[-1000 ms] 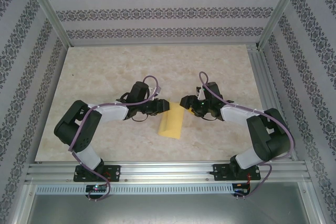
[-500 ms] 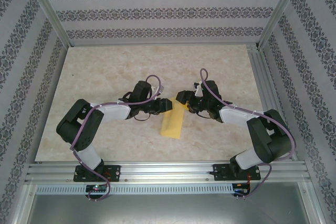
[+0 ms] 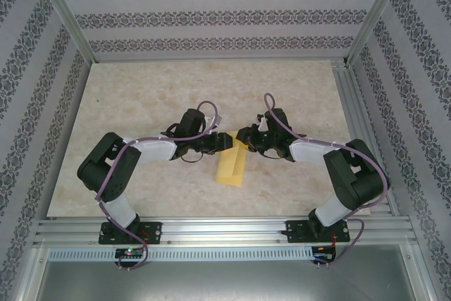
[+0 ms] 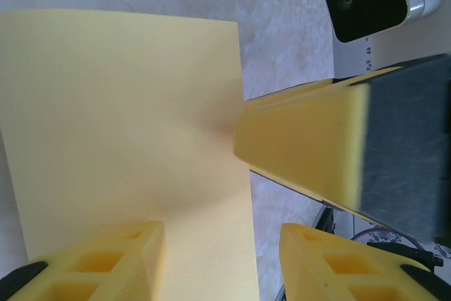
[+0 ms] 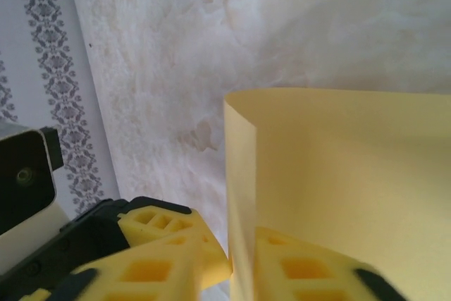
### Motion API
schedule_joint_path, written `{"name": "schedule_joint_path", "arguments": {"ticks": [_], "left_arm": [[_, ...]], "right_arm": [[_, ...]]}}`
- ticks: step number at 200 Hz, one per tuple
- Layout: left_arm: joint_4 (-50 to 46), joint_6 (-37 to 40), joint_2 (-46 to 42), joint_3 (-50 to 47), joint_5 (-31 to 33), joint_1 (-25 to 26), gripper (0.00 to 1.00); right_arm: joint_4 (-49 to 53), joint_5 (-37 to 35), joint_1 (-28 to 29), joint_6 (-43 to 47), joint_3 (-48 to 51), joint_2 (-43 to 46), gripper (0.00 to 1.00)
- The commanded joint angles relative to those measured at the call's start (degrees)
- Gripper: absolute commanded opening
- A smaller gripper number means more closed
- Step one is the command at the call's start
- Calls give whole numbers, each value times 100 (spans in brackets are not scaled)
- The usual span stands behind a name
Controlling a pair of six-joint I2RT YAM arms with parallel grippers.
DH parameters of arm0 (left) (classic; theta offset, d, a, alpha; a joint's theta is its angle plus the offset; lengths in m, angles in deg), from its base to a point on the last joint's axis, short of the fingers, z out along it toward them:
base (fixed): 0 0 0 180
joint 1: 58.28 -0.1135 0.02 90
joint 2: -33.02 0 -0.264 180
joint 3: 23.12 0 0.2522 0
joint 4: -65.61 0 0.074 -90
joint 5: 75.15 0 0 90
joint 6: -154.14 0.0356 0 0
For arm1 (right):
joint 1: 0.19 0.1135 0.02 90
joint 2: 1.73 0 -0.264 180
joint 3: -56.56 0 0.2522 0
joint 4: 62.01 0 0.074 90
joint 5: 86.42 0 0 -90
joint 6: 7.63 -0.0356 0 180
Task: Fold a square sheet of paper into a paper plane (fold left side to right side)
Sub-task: First fold in half a square sheet of paper at the center of the table.
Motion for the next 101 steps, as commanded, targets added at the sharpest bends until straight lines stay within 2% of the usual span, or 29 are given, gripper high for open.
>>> {"name": "schedule_joint_path", "arguments": {"ticks": [1, 22, 43, 67, 80, 101], "left_arm": [[172, 18, -46, 139, -55, 69, 49], [-205, 213, -319, 180, 173, 60, 53], [-865, 505, -696, 193, 625, 56, 57], [-2145, 932, -1029, 318, 1586, 80, 61], [-2675, 1048, -1065, 386, 2087, 140, 62], [-3081, 1151, -823, 579, 2367, 338, 66]], "right_arm": [[254, -85, 48, 179, -145, -45, 11], [461, -206, 20, 409, -153, -11, 0], [693, -287, -22, 621, -160, -18, 0], [708, -313, -75, 688, -101, -23, 0], [803, -375, -86, 764, -100, -27, 0], [887, -441, -101, 848, -110, -36, 1]]}}
